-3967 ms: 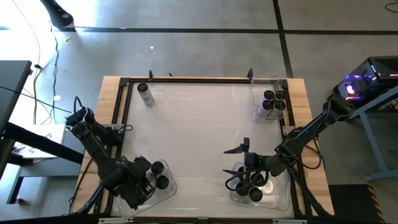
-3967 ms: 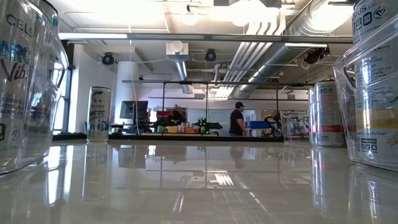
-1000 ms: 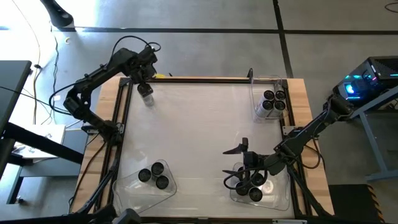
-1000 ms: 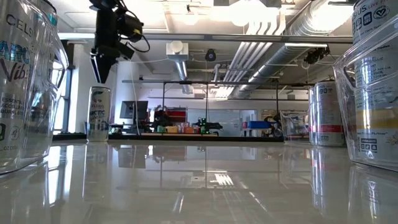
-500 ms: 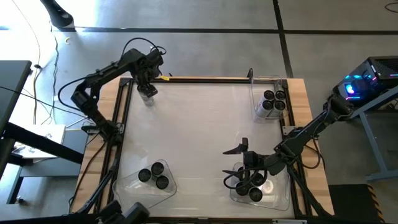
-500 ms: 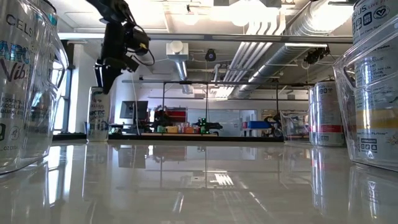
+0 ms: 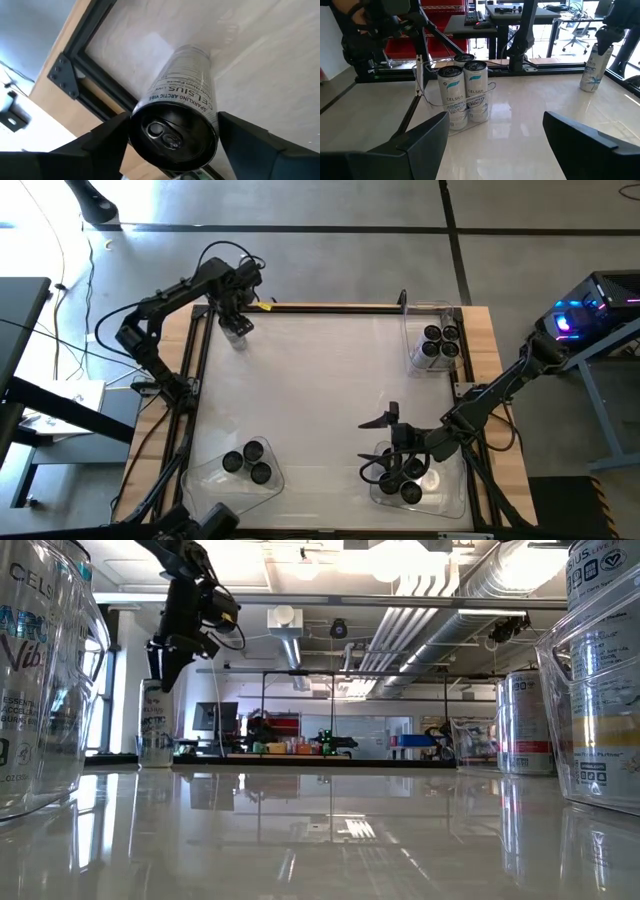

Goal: Sort soda cans
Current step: Put the white-blue soda can into the bottom left transparent bin

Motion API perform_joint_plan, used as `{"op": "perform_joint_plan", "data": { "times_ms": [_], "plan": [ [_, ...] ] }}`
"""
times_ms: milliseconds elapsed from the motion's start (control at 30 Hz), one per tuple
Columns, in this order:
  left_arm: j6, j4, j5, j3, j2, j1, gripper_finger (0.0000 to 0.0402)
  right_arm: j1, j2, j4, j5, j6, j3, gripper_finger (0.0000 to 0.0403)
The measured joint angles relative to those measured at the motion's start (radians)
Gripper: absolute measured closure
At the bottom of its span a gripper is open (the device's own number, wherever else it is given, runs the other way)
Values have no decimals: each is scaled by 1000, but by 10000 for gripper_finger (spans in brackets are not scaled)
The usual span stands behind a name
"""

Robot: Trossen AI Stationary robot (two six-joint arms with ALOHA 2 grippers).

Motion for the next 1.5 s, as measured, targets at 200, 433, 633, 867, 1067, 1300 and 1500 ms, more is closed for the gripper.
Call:
{"op": "perform_joint_plan", "data": {
  "times_ms": [200, 433, 633, 867, 1067, 1300, 1500],
  "plan": [
    [-76, -28, -1, 2, 0, 18, 159, 0, 0, 0, -7, 2, 0, 85],
    [-178, -138, -16, 43, 3, 0, 159, 0, 0, 0, -10, 0, 0, 85],
    [-276, -145, 176, 66, -68, -86, 159, 0, 0, 0, -10, -8, 0, 85],
    [-448, -155, 243, 63, -140, -347, 159, 0, 0, 0, -9, -24, 0, 85],
    [-630, -151, 257, 63, -135, -613, 160, 0, 0, 0, -19, -23, 0, 85],
    [-797, -146, 253, 63, -82, -834, 160, 0, 0, 3, -31, -20, 0, 85],
    [-880, -113, 251, 63, 4, -942, 158, 0, 0, 8, -35, -8, 0, 85]
  ]
}}
